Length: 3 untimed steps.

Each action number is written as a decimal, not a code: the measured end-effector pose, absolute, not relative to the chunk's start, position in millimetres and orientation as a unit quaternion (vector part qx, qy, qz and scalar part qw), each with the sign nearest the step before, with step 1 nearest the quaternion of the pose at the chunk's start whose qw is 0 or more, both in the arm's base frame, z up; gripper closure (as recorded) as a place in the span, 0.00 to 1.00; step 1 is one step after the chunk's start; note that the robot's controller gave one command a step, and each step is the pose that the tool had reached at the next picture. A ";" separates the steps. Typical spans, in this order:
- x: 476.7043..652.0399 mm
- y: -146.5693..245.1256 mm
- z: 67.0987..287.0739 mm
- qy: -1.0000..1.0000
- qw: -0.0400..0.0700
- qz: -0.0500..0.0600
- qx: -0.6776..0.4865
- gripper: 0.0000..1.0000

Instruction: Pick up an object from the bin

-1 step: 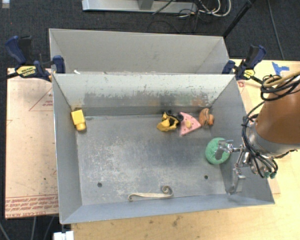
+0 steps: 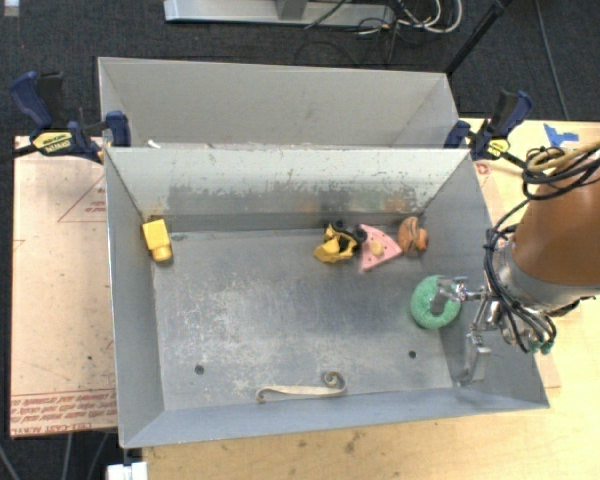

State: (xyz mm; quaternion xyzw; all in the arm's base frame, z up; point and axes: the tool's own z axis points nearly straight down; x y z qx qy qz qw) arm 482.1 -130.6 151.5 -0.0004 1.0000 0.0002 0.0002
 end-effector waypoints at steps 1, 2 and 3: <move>539.4 -138.8 100.3 0.997 0.006 -0.002 -0.074 0.00; 559.1 -140.0 78.0 0.996 0.001 0.001 -0.085 0.00; 570.7 -151.9 97.4 0.979 0.002 0.000 -0.203 0.00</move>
Offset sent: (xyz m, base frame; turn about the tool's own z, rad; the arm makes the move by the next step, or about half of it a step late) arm 0.0744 -0.0146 -0.0357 -0.1168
